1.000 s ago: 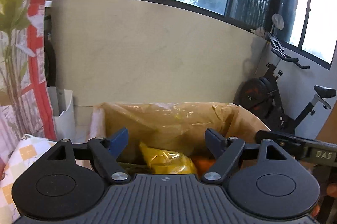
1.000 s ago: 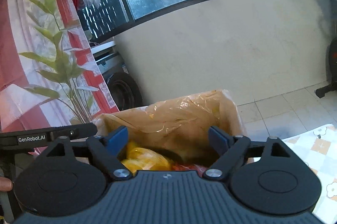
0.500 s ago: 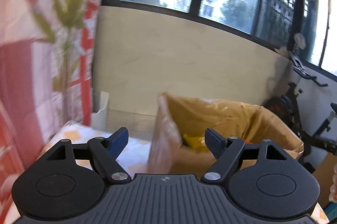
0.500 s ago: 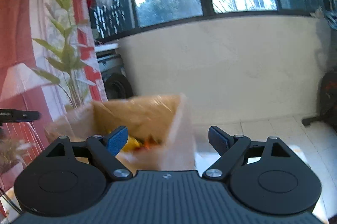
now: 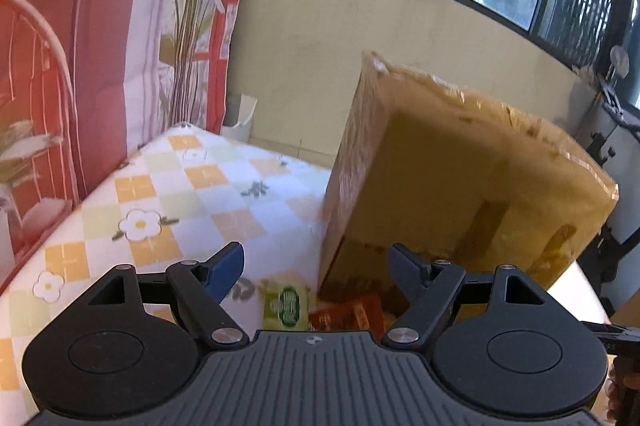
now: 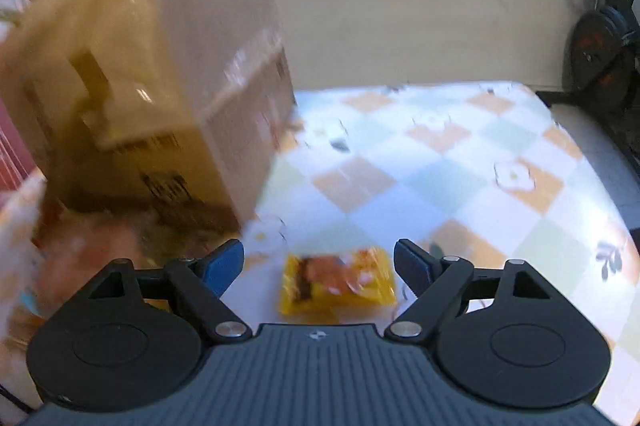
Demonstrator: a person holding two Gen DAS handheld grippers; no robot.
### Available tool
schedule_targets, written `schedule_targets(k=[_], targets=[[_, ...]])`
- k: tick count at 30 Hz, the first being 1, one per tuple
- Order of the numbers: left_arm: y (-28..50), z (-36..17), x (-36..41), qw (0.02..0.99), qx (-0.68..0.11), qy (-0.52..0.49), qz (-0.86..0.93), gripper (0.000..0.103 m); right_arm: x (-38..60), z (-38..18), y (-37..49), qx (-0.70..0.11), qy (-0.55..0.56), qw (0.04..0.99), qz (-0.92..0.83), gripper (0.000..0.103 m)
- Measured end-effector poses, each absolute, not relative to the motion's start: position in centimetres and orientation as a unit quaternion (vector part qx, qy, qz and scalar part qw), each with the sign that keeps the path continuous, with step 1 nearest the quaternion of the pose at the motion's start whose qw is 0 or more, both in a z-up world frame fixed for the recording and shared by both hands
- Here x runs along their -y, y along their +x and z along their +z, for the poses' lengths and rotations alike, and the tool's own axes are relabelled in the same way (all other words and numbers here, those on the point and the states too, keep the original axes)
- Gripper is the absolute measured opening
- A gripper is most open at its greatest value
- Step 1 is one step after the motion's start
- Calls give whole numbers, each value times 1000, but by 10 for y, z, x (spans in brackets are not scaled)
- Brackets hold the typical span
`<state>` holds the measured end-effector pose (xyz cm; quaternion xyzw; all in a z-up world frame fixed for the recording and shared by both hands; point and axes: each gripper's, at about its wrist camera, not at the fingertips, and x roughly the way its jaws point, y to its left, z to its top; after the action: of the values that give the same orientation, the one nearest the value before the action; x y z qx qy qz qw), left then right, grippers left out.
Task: Organize snacks
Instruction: 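Grasp the small yellow-orange packet on the tablecloth with the right tool, then close the left tool on the green packet while the right holds the yellow-orange packet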
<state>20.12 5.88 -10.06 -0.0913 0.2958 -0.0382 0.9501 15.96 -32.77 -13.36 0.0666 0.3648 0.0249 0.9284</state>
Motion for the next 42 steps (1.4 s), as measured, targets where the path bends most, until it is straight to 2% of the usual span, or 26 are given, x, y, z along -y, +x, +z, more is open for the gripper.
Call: schedule_targets(k=[12, 14, 17, 20, 22, 26, 29, 33, 42], targets=[[197, -120, -51, 940, -324, -92, -46, 81, 311, -143, 143, -398, 117, 908, 55, 84], [197, -123, -50, 939, -328, -92, -47, 81, 299, -139, 137, -402, 102, 906, 84, 82], [196, -126, -49, 938, -331, -92, -52, 81, 285, -131, 131, -377, 22, 923, 74, 81], [196, -128, -48, 937, -334, -91, -55, 81, 285, -129, 137, -358, -34, 932, 51, 75], [195, -129, -48, 936, -335, -92, -55, 81, 292, -133, 148, -358, -20, 933, 35, 68], [192, -130, -48, 936, -336, -89, -52, 81, 297, -145, 162, -355, 12, 935, 14, 63], [191, -131, -49, 936, -337, -88, -47, 81, 291, -152, 167, -355, -3, 935, 3, 58], [193, -135, -52, 935, -340, -92, -42, 80, 291, -157, 164, -347, -4, 938, -16, 39], [195, -147, -54, 931, -353, -88, -32, 80, 281, -159, 150, -329, -33, 944, -2, 35]])
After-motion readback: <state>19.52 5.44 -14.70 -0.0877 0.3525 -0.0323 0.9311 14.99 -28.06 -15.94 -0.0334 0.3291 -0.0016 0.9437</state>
